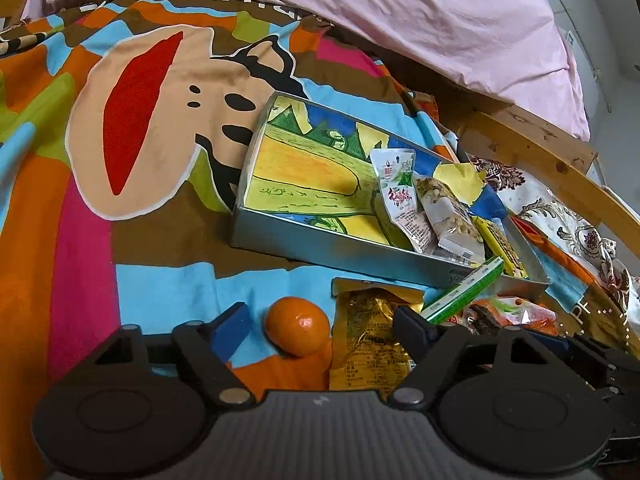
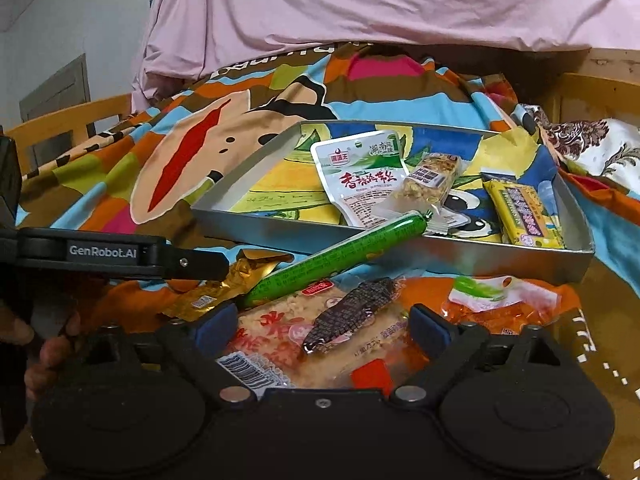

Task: Organize snacks
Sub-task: 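Grasp the mandarin orange with the left tool while the right tool grasps the dark stick snack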

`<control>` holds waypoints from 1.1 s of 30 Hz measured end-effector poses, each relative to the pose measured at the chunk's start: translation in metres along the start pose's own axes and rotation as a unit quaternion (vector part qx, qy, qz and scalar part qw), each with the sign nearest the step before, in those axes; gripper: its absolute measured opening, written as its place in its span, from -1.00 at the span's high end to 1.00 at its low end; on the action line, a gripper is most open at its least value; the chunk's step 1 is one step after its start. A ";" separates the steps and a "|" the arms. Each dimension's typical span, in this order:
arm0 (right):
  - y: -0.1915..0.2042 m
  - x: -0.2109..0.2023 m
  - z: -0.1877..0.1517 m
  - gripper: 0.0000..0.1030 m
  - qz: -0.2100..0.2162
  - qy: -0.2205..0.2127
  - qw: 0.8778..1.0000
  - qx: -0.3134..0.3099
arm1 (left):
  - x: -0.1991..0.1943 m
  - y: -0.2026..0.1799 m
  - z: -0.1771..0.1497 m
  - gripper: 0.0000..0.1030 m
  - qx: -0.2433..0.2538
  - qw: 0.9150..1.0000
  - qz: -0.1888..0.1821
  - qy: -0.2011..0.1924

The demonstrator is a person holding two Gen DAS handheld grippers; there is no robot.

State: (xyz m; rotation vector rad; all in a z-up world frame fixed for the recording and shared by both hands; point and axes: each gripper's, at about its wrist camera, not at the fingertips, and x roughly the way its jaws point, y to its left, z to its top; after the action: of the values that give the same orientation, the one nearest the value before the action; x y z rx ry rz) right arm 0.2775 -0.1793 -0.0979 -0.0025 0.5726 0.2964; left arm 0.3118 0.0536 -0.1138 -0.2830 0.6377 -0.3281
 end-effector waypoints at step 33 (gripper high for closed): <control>-0.013 -0.023 0.000 0.13 -0.017 0.020 0.998 0.060 | -0.019 -0.028 -0.010 0.31 0.021 0.998 0.062 0.016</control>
State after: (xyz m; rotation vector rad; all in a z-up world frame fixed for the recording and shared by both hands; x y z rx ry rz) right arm 0.2627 -0.1982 -0.0869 0.0974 0.6279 0.2291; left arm 0.2855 0.0336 -0.1014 -0.1972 0.6754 -0.2274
